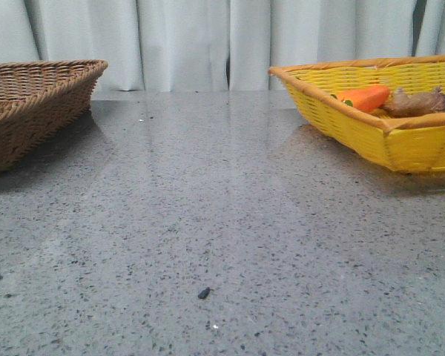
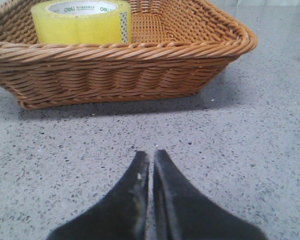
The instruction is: Transfer tape with both arms
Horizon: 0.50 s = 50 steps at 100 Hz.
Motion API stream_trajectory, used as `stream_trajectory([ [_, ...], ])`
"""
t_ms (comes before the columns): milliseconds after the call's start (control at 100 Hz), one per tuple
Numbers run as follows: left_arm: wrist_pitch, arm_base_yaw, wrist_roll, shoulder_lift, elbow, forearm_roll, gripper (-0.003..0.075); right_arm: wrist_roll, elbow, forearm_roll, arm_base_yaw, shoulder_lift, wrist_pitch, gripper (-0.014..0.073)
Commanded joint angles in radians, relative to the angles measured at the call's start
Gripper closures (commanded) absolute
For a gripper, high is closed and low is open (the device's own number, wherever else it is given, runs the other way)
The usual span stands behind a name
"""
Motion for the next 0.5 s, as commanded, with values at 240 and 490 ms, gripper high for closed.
stream_trajectory([
  [240,-0.048,0.003,-0.01,-0.028,0.009,-0.003,0.0741,-0.008,0.019,-0.002,-0.045,-0.028,0.168,0.066],
  [490,-0.048,0.003,-0.01,-0.028,0.009,-0.003,0.0741,-0.008,0.019,-0.002,-0.045,-0.028,0.185,0.066],
])
